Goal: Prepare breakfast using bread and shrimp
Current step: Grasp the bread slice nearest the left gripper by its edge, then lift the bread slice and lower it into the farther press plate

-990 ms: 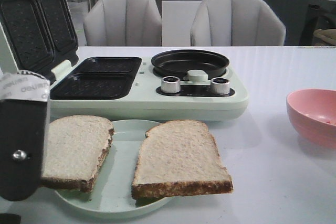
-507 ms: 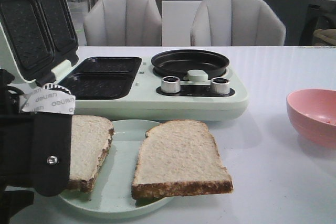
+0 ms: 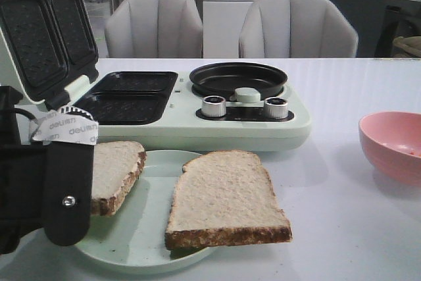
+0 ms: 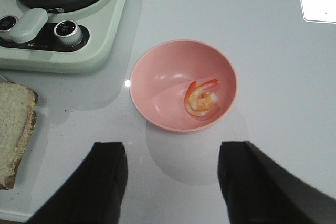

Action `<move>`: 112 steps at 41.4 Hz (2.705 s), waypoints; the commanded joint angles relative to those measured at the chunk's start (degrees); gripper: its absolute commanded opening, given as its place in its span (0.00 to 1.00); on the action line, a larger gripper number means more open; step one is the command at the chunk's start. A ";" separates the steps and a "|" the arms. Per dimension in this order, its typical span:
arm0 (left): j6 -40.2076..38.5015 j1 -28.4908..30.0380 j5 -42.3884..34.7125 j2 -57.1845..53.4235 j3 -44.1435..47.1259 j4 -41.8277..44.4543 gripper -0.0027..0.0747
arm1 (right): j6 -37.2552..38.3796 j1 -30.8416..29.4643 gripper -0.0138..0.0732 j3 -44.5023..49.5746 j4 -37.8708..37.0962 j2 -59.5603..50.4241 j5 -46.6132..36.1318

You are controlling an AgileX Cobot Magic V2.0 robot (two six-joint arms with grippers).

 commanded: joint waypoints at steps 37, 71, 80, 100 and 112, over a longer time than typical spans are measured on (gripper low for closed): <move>11.26 15.75 -6.86 -11.08 -23.17 9.07 0.16 | -0.36 -0.18 0.73 -1.40 0.23 0.38 -3.97; 17.42 31.18 -6.92 25.18 -58.79 9.07 0.16 | -0.36 -0.18 0.73 -1.40 0.23 0.38 -3.97; 17.42 34.00 -12.24 27.57 -59.58 9.07 0.18 | -0.36 -0.18 0.73 -1.40 0.23 0.38 -3.97; 16.98 34.13 -15.55 25.82 -56.98 9.07 0.60 | -0.36 -0.18 0.73 -1.40 0.23 0.38 -3.97; 16.98 33.92 -18.22 20.28 -51.64 9.07 0.60 | -0.36 -0.18 0.73 -1.40 0.23 0.38 -3.97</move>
